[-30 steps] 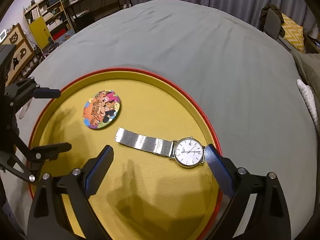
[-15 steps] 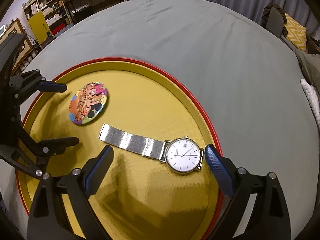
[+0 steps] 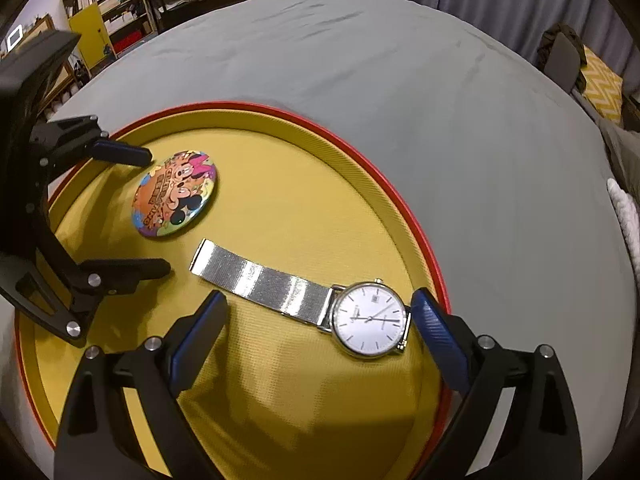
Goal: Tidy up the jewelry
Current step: 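Lower the right tool around the silver mesh watch while the left tool lowers over the Mickey badge, then close the right tool on the silver mesh watch while the left tool closes on the Mickey badge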
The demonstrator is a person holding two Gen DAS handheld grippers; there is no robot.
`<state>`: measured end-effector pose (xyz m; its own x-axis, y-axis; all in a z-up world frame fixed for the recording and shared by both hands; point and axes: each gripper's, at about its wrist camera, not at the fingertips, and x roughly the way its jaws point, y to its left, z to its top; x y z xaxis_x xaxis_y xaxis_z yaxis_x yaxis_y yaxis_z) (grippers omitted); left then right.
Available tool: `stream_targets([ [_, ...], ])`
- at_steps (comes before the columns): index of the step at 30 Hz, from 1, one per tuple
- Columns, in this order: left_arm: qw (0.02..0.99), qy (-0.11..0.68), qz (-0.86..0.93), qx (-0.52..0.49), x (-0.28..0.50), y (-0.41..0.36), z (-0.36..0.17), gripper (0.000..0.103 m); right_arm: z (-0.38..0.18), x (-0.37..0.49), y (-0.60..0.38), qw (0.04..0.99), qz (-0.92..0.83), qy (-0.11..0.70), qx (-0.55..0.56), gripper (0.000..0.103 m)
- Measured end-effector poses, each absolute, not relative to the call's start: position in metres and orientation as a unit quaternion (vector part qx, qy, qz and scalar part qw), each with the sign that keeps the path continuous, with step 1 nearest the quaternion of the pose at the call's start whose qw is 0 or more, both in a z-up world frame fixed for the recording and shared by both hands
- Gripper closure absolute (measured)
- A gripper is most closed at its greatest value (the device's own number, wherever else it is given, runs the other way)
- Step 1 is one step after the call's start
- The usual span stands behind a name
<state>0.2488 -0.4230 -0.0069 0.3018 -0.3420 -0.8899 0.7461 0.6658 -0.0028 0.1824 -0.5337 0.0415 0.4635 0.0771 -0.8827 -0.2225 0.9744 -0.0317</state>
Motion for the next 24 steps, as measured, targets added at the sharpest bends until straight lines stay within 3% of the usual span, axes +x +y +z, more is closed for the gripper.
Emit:
stream_targets([
  [5,0.777,0.478,-0.350,0.212,0.250,-0.425,-0.006,0.005,0.040,0.190,-0.531,0.851,0.093,0.513,-0.068,0.017],
  [10,0.776,0.480,-0.350,0.214,0.250,-0.426,-0.005,0.005,0.041,0.198,-0.542,0.852,0.094,0.512,-0.048,0.043],
  [13,0.777,0.479,-0.350,0.212,0.250,-0.425,-0.006,0.005,0.044,0.202,-0.544,0.856,0.092,0.508,-0.039,0.050],
  [24,0.776,0.480,-0.351,0.209,0.250,-0.423,-0.006,0.005,0.045,0.192,-0.542,0.859,0.111,0.495,-0.065,0.063],
])
